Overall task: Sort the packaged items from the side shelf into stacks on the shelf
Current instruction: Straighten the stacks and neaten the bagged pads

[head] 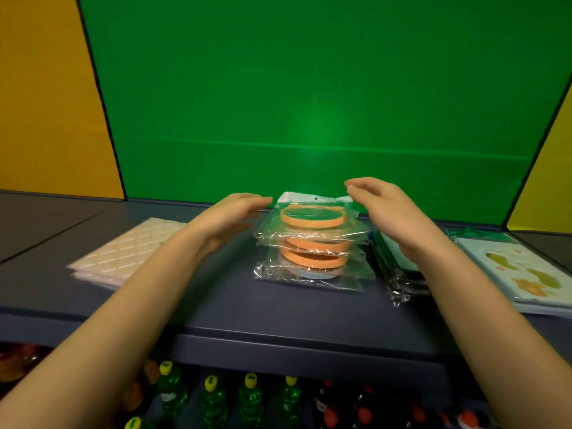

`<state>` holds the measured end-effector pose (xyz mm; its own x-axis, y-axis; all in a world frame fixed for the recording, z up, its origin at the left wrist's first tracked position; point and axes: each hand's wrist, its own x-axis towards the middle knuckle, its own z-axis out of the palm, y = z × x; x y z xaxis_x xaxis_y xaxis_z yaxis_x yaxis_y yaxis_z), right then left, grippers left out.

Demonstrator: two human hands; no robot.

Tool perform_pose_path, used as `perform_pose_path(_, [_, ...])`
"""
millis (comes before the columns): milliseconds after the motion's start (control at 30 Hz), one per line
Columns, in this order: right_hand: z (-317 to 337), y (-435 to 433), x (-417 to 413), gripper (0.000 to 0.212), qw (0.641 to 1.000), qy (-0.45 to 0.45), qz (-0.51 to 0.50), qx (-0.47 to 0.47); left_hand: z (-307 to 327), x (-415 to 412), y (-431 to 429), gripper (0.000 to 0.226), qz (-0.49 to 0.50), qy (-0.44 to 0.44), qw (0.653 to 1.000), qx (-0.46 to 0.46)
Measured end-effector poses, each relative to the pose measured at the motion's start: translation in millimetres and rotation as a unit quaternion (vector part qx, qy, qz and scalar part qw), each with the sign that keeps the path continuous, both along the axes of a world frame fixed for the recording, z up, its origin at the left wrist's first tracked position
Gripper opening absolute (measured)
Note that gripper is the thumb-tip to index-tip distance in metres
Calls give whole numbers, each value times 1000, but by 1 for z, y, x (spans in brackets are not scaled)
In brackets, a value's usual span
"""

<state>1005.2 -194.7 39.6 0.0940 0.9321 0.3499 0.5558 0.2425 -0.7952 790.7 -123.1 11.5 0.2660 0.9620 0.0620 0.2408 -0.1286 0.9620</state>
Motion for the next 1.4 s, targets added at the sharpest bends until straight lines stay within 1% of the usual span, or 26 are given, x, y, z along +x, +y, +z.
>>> perform_pose_path(67, [9,-8,-9,31,996,-48,-23,67,6,-18,-7,24,46,20,997,55])
perform_pose_path(167, [25,-22,-35,24,985,-79,-29,153,14,-59,-17,25,89,43,987,124])
perform_pose_path(233, [30,-29,-60,22,982,-87,-14,169,14,-92,-20,22,116,64,981,145])
perform_pose_path(300, [30,-32,-89,20,981,-88,8,176,11,-126,-19,24,149,96,971,158])
perform_pose_path(367, [21,-30,-122,21,980,-92,27,176,6,-159,-17,30,173,157,959,161])
perform_pose_path(433, [4,-23,-156,25,981,-128,35,141,-2,-188,-16,40,166,224,952,125])
perform_pose_path(467, [-7,-17,-170,30,982,-152,39,103,-8,-198,-15,46,149,226,958,91])
perform_pose_path(500, [-18,-11,-183,38,982,-174,42,53,-14,-206,-15,51,127,192,972,46])
perform_pose_path(533, [-30,-4,-195,46,981,-188,40,-3,-20,-210,-17,53,104,140,985,-4])
perform_pose_path(567, [-41,2,-204,50,981,-184,37,-56,-25,-212,-18,54,84,89,992,-45])
perform_pose_path(600, [-49,6,-212,51,981,-162,43,-102,-30,-212,-18,54,68,61,994,-64])
perform_pose_path(633, [-58,9,-219,50,982,-114,62,-137,-34,-213,-16,55,60,48,995,-67])
perform_pose_path(667, [-66,13,-225,48,982,-47,90,-157,-36,-213,-14,55,56,29,996,-71])
perform_pose_path(733, [-77,19,-236,46,974,89,117,-171,-37,-210,-10,55,52,-8,995,-83])
perform_pose_path(800, [-80,22,-243,41,959,193,113,-174,-38,-204,-7,54,52,-32,994,-89])
perform_pose_path(833, [-78,22,-245,39,952,230,105,-175,-39,-199,-7,53,47,-43,994,-89])
perform_pose_path(867, [-75,22,-247,37,948,247,94,-176,-40,-193,-7,51,39,-53,994,-88])
perform_pose_path(967, [-64,21,-243,45,953,242,39,-180,-41,-177,-4,40,28,-80,993,-82])
perform_pose_path(1067, [-59,27,-235,43,957,227,-7,-183,-43,-162,5,22,28,-91,992,-80])
perform_pose_path(1133, [-59,33,-232,42,953,241,-37,-178,-46,-155,10,20,36,-92,993,-71])
perform_pose_path(1200, [-63,36,-228,42,951,250,-55,-171,-50,-153,17,22,42,-80,994,-55])
perform_pose_path(1333, [-70,45,-235,41,960,226,-48,-159,-53,-151,19,52,20,-30,999,-39])
perform_pose_path(1400, [-75,50,-237,43,963,216,-39,-154,-53,-149,19,58,17,-20,999,-30])
